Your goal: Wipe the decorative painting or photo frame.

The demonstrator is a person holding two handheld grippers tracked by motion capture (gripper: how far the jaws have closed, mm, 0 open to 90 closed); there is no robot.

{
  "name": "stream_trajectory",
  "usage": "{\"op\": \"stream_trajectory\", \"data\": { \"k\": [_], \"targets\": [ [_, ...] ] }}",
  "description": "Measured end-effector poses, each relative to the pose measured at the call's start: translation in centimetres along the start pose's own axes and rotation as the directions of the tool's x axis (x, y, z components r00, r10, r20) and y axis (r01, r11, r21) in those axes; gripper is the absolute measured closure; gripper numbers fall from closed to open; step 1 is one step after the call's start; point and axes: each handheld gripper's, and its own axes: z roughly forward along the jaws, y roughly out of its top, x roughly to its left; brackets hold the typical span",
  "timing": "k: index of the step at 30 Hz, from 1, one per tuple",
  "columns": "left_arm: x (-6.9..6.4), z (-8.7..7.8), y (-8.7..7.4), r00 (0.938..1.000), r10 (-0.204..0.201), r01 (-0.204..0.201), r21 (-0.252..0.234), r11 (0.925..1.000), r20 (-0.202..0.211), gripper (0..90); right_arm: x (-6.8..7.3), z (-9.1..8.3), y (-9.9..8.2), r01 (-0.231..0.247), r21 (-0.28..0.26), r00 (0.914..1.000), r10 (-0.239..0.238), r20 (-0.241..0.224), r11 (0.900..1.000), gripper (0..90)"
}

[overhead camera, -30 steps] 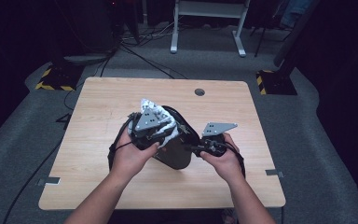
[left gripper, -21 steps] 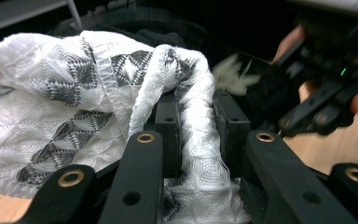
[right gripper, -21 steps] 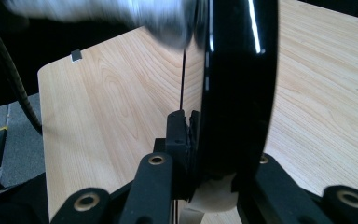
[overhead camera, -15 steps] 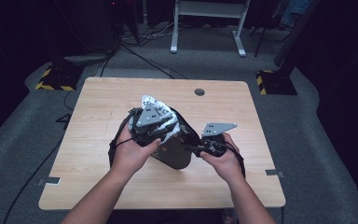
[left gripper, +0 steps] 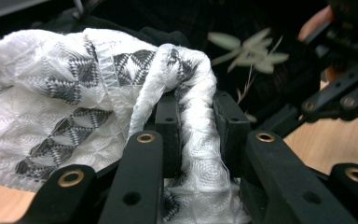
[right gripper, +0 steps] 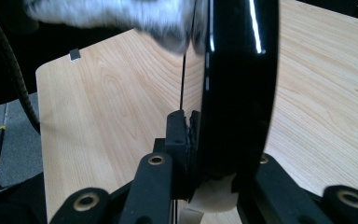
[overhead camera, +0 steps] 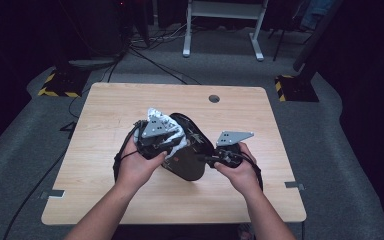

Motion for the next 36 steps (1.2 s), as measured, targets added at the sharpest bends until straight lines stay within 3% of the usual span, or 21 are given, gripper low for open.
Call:
{"op": "stream_trajectory", "data": {
  "k": [6, 9, 20, 23, 30, 36],
  "targets": [
    [-0.3, -0.5, 1.7, 0.9998, 0.019, -0.02, -0.029, 0.9994, -0.009, 75.1, -0.1, -0.1, -0.1, -0.003, 0.003, 1.0, 0.003, 0.0, 1.0, 80.1],
    [0.1, -0.4, 1.2, 0.9999, 0.009, -0.01, -0.043, 0.999, -0.006, 75.2, 0.0, -0.1, 0.0, -0.001, 0.003, 1.0, 0.001, 0.002, 1.0, 80.0],
    [1.8, 0.1, -1.1, 0.999, -0.038, 0.038, -0.003, 0.9993, -0.024, 75.2, 0.1, -0.1, 0.0, 0.002, 0.006, 0.9999, -0.002, 0.01, 1.0, 79.6],
    [1.6, -0.1, -0.6, 0.9992, -0.022, 0.022, 0.009, 0.9997, -0.033, 75.0, 0.1, 0.0, 0.1, 0.001, 0.006, 0.9999, -0.002, 0.013, 1.0, 79.6],
    [0.9, -0.7, 1.6, 0.9995, 0.012, -0.012, -0.021, 0.9997, -0.03, 74.7, 0.1, 0.1, 0.1, 0.007, 0.009, 0.9998, -0.007, 0.016, 0.9999, 79.6],
    [1.5, -0.5, 1.0, 0.9991, -0.013, 0.012, -0.03, 0.9995, -0.041, 74.9, 0.1, 0.0, 0.0, 0.012, 0.012, 0.9998, -0.012, 0.017, 0.9998, 79.3]
  ]
}}
